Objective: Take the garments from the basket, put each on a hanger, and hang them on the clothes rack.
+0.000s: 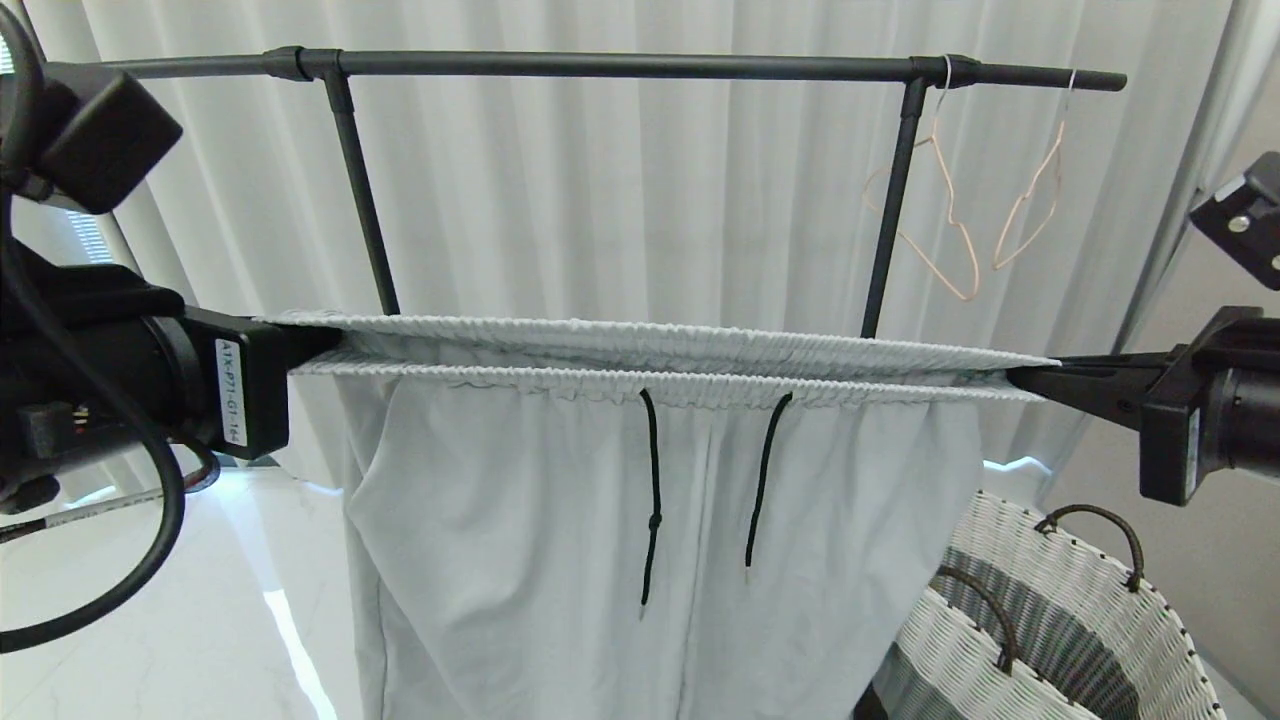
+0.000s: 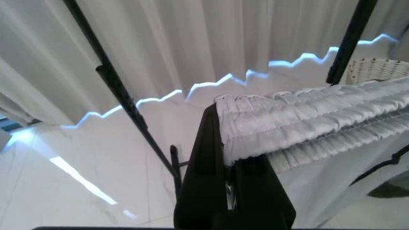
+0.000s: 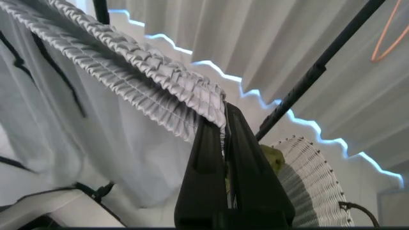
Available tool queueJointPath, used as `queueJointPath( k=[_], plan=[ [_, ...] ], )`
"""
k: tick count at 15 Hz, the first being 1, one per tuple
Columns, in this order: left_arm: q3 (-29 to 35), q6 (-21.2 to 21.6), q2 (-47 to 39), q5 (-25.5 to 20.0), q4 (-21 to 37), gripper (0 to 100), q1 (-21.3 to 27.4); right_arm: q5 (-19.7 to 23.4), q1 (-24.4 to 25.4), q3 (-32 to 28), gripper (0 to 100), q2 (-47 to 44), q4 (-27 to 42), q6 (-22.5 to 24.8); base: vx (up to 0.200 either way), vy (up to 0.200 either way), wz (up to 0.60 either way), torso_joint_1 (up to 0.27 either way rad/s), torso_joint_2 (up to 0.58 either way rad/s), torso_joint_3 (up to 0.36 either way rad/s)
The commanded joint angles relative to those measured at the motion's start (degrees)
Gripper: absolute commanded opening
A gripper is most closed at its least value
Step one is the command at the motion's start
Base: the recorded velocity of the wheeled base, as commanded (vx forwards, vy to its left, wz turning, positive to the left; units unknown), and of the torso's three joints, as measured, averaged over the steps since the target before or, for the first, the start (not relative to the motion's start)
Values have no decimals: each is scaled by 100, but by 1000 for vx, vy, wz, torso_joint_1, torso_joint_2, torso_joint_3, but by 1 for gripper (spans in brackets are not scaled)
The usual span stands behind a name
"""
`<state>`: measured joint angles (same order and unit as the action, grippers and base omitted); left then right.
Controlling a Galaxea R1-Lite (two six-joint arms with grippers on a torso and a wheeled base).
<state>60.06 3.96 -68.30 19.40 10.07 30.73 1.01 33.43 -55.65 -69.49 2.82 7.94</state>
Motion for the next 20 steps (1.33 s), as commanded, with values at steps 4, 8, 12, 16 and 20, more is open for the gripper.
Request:
queueJointPath(
  k=[4, 8, 12, 16, 20],
  plan=[
    [-39, -1, -25, 29, -14, 0, 328, 22, -29, -174, 0, 40, 0, -3, 0, 0, 0, 0, 0, 0],
    [691, -9, -315, 29, -14, 0, 469, 39, -170, -1080, 0, -241, 61, -55, 0, 0, 0, 0, 0, 0],
    [911, -27, -421, -6, -84, 0, 820, 119, -196, -1510, 0, 102, 931, -55, 0, 0, 0, 0, 0, 0],
    [2009, -71, -1203, 3, -102, 0, 1225, 1868, -152, -1835, 0, 990, 3041, -47, 0, 0, 0, 0, 0, 0],
    [2387, -159, -1730, 3, -102, 0, 1189, 2834, 560, -1791, 0, 1165, 3419, -55, 0, 0, 0, 0, 0, 0]
  ],
)
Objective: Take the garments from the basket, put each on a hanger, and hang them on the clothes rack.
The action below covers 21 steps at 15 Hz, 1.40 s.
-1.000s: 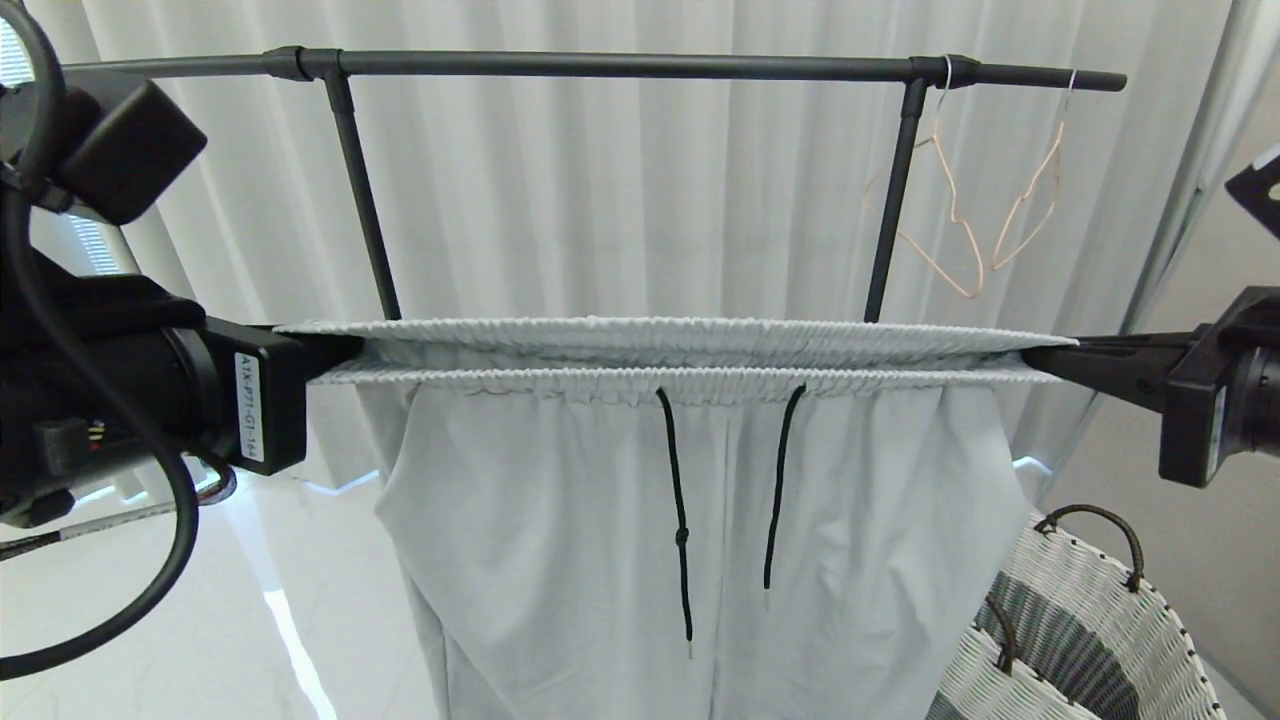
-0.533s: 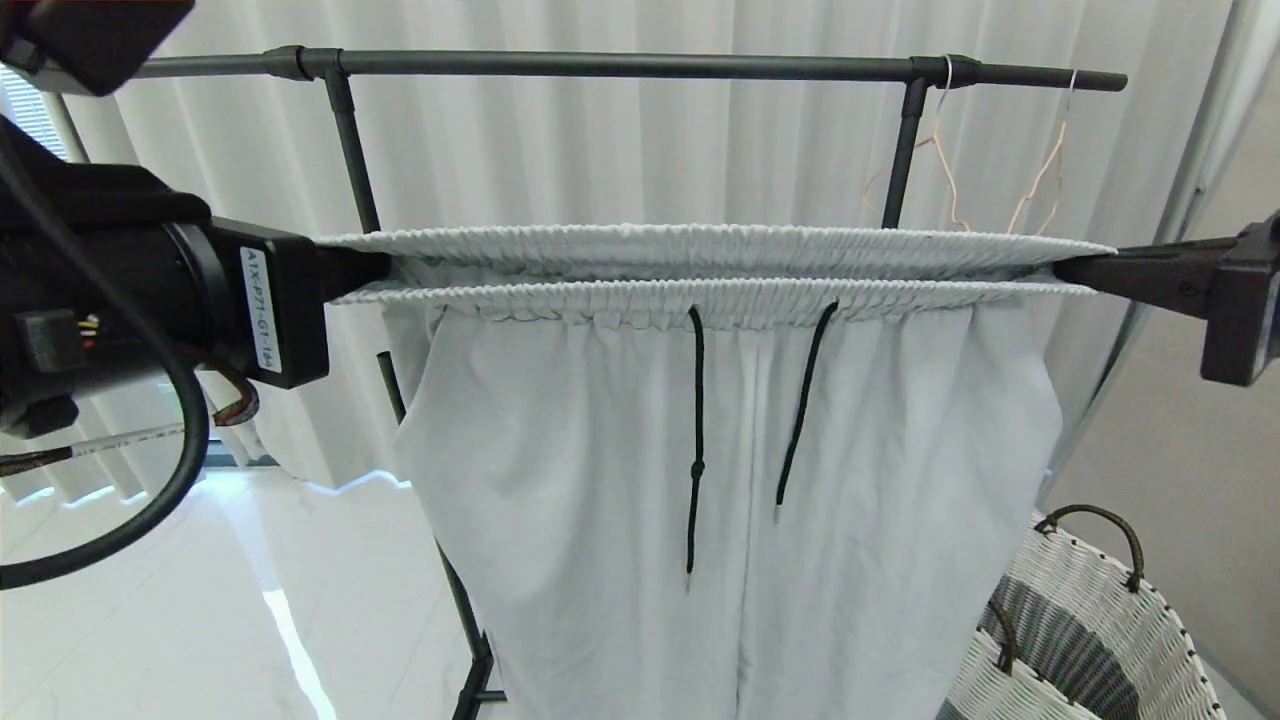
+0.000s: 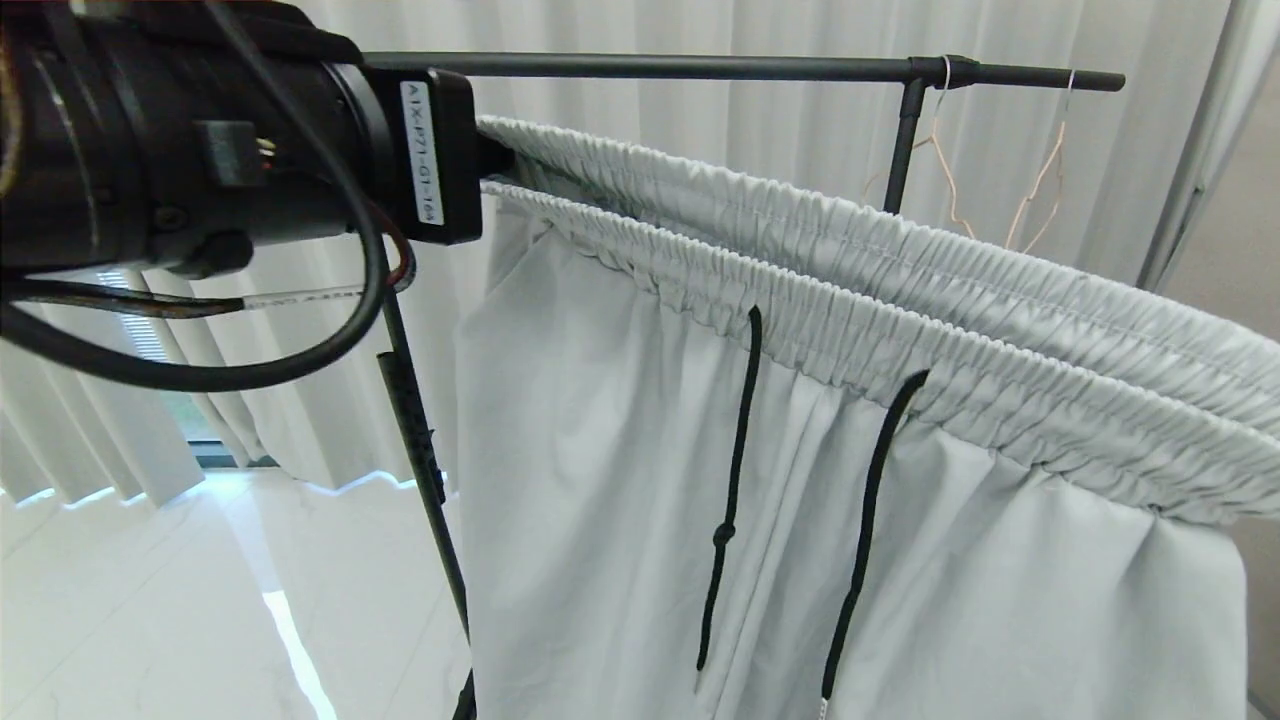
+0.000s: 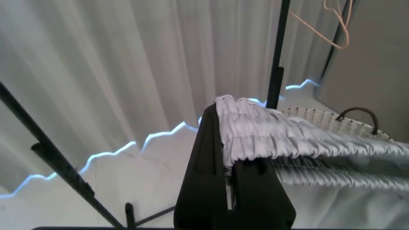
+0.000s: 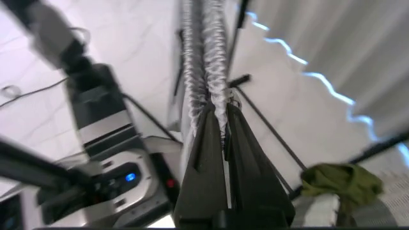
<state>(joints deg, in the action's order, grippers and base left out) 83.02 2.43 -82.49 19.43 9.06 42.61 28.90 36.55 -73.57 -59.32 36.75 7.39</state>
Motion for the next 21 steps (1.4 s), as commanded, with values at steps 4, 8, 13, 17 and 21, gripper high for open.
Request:
queueJointPath(
  k=[4, 8, 13, 17, 21],
  plan=[
    [30, -155, -276, 8, 35, 0, 2, -8, 406, 88, 0, 166, 34, -27, 0, 0, 0, 0, 0, 0],
    [153, -840, 295, -10, 1415, 0, 64, -1484, 230, 106, 0, -141, -274, -27, 0, 0, 0, 0, 0, 0],
    [127, -1174, 1350, -1135, 3076, 0, 160, -1590, 98, 150, 0, -1161, -2278, -18, 0, 0, 0, 0, 0, 0],
    [83, -1165, 1622, -1565, 3190, 0, 213, -1677, 98, -35, 0, -1978, -3438, -18, 0, 0, 0, 0, 0, 0],
    [57, -1165, 1702, -1556, 3190, 0, 327, -1844, 98, -35, 0, -2092, -3421, -27, 0, 0, 0, 0, 0, 0]
  ],
)
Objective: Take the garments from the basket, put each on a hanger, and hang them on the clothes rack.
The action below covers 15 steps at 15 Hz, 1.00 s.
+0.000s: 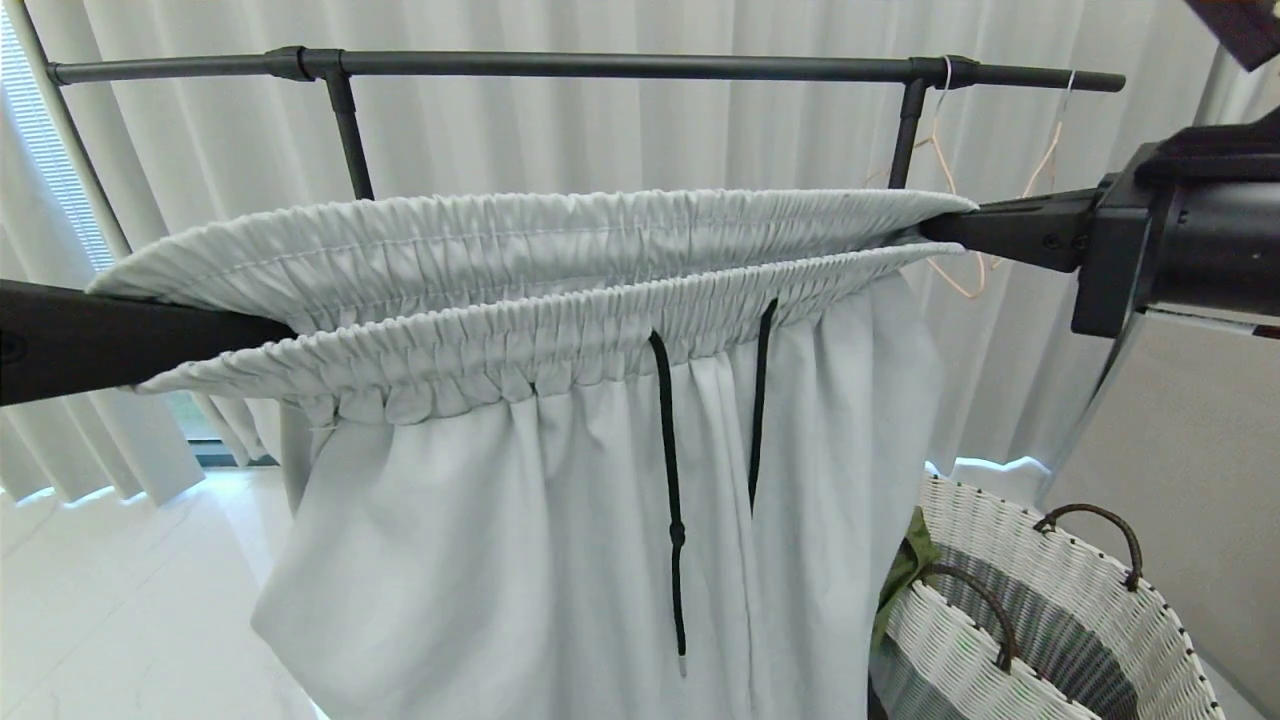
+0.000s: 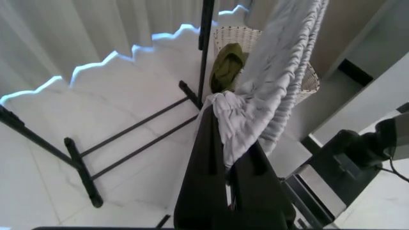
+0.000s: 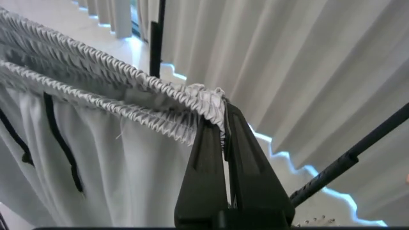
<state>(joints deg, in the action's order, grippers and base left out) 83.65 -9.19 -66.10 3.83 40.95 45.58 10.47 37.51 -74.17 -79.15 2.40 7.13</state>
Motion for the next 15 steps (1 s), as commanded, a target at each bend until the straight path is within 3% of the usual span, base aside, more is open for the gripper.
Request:
queueJointPath(
  k=[1, 5, 6, 7, 11, 15],
  plan=[
    [2, 5, 62, 4, 1, 0, 30, -10, 2, 34, 0, -74, 41, -1, 0, 0, 0, 0, 0, 0],
    [204, 357, -395, 681, -149, 0, -146, -318, -508, -203, 0, 497, 1333, -1, 0, 0, 0, 0, 0, 0],
    [178, 357, -606, 839, -729, 0, -155, -309, -543, -318, 0, 787, 2019, -10, 0, 0, 0, 0, 0, 0],
    [134, 357, -755, 856, -983, 0, -155, -300, -543, -274, 0, 981, 2282, -19, 0, 0, 0, 0, 0, 0],
    [99, 330, -940, 856, -1054, 0, -146, -309, -288, 227, 0, 1306, 2291, -159, 0, 0, 0, 0, 0, 0],
    [99, 330, -896, 856, -1054, 0, -128, -309, -279, 227, 0, 1306, 2238, -239, 0, 0, 0, 0, 0, 0]
  ],
)
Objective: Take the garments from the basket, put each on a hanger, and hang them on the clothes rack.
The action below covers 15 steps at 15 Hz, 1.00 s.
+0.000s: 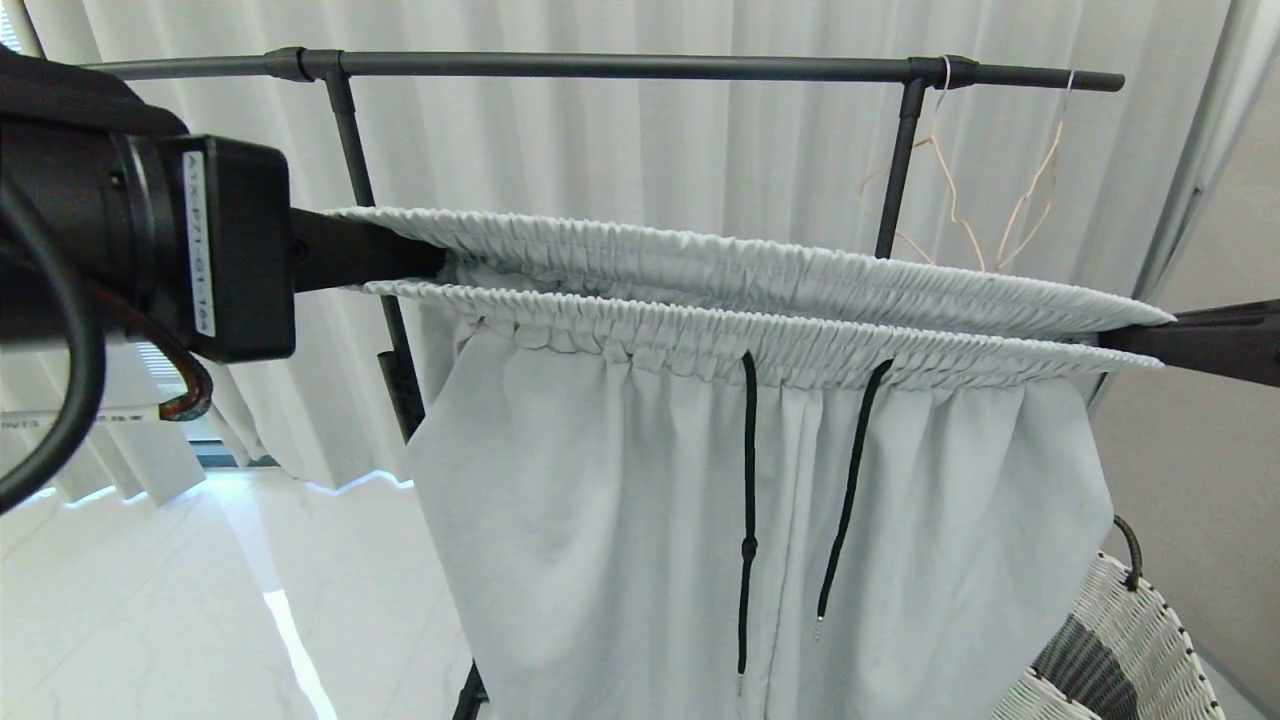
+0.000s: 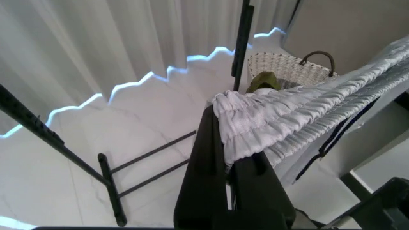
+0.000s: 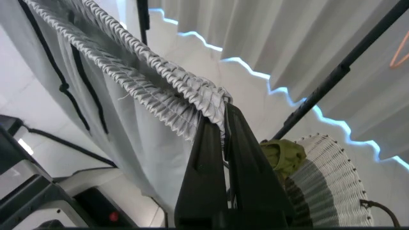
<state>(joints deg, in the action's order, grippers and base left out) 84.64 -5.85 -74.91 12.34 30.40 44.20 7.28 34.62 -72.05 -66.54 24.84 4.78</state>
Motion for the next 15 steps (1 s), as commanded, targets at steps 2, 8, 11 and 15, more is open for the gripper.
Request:
queueJointPath(
  k=[2, 8, 11, 15],
  plan=[
    [0, -4, 3, 6, 1, 0, 9, 28, 10, 15, 0, 18, -6, -12, 0, 0, 0, 0, 0, 0],
    [0, 23, 29, 6, 1, 0, 9, 28, 10, 33, 0, 9, 3, -12, 0, 0, 0, 0, 0, 0],
    [-9, 31, 73, 6, 1, 0, 247, 11, 62, 33, 100, 27, 12, 6, 0, 0, 0, 0, 0, 0],
    [-9, 31, 64, 14, 1, 0, 291, 11, 62, 85, 100, 62, -24, 32, 0, 0, 0, 0, 0, 0]
  ],
)
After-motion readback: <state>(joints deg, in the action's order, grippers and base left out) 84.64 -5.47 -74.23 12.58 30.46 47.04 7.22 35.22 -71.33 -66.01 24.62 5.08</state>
